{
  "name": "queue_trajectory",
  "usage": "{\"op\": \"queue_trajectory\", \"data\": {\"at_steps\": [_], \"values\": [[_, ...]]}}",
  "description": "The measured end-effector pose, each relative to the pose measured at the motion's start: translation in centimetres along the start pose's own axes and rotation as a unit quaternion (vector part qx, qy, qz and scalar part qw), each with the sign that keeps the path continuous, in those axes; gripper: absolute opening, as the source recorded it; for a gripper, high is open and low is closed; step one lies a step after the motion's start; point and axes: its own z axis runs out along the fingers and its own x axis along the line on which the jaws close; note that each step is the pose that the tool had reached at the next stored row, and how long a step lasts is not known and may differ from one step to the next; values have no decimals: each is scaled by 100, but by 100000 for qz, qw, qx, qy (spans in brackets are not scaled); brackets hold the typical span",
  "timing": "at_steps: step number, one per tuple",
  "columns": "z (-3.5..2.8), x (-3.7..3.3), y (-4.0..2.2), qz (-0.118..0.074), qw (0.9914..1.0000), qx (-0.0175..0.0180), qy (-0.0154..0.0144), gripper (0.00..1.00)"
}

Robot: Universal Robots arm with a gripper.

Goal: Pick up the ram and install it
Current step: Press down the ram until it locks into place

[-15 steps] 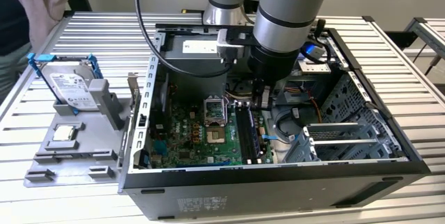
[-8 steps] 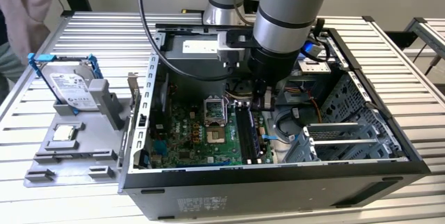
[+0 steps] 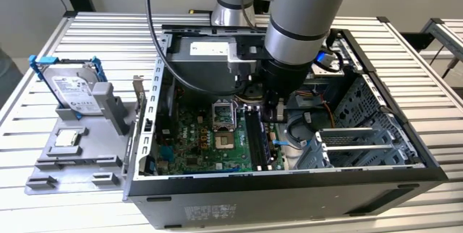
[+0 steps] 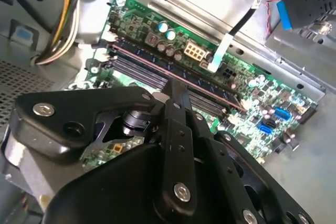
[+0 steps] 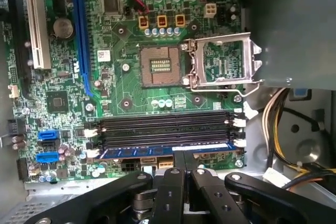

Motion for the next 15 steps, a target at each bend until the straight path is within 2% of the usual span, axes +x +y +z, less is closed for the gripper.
{"op": "queue_trajectory", "data": {"at_steps": [4, 8, 15], "values": [[70, 21, -50, -451, 99999, -26, 6, 0], [81, 30, -59, -456, 99999, -264, 27, 0], [206, 82, -63, -453, 99999, -305, 35, 0]]}}
